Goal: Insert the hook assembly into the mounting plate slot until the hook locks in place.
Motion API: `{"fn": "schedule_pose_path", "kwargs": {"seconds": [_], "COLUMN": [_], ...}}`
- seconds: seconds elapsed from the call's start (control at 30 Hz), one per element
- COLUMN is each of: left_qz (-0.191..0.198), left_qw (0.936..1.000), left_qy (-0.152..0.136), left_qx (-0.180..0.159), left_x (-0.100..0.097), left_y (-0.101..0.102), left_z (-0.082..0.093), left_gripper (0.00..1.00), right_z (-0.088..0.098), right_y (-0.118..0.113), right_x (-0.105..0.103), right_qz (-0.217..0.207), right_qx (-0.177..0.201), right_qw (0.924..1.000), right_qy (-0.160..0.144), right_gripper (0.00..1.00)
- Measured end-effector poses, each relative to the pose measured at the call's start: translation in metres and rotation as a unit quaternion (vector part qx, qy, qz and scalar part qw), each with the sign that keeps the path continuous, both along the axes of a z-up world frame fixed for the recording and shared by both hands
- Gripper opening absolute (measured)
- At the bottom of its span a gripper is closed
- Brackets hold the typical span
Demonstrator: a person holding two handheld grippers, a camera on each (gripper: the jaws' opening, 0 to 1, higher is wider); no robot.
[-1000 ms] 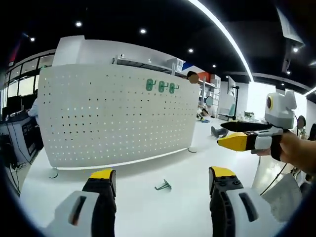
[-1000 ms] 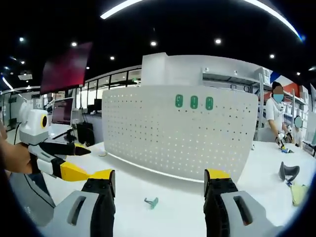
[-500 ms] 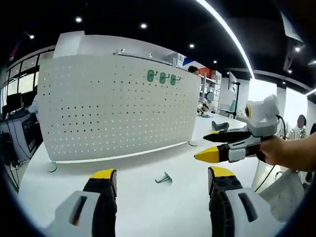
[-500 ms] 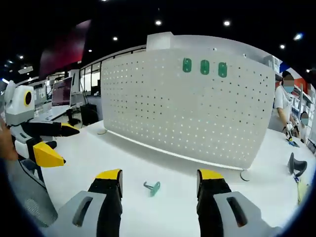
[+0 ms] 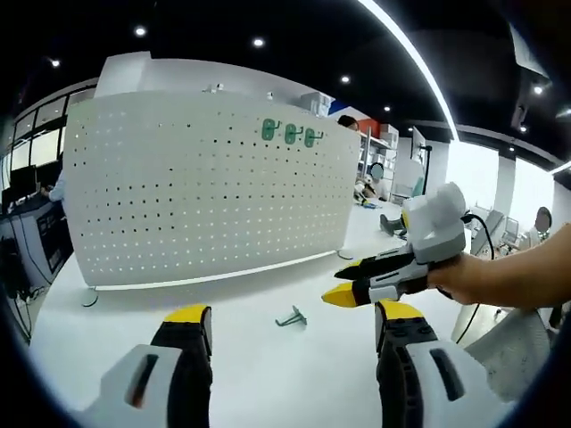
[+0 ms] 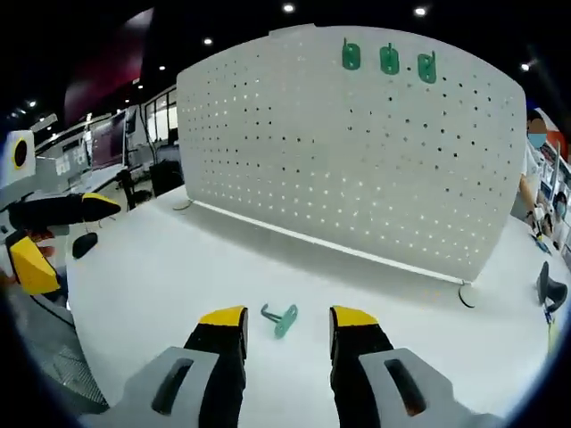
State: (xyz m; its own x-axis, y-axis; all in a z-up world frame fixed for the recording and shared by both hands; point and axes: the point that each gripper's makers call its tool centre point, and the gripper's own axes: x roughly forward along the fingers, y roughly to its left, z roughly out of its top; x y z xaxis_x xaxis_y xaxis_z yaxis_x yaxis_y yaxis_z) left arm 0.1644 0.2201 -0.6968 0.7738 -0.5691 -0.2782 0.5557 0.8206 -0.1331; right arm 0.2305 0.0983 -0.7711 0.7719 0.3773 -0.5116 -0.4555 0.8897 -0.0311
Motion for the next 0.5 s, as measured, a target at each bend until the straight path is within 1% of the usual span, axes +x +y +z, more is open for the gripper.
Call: {"fn": "schedule_pose_path", "kwargs": {"seconds": [0.13, 0.2, 0.5], "left_qz": [-0.003, -0.004, -0.010], "left_qw": [1.0000, 1.0000, 0.9999], "left_qy": [0.003, 0.005, 0.012], "left_qx": [0.002, 0.002, 0.001], "left_x": [0.000, 0.000, 0.000], "left_y": [-0.002, -0.003, -0.007], "left_z": [-0.003, -0.004, -0.009], "left_gripper": [0.76, 0.76, 0.75], "right_z": [-0.013, -0.018, -0.035], "right_y": [0.003, 0.006, 0.015], "right_x": [0.002, 0.002, 0.002], "right_qz": [0.000, 0.002, 0.007], "right_qx": [-0.002, -0.003, -0.008], "right_qw": [0.9997, 0.9996, 0.9985], "right_qy": [0.023, 0.029, 0.054], "right_gripper": [0.27, 0.24, 0.16]}}
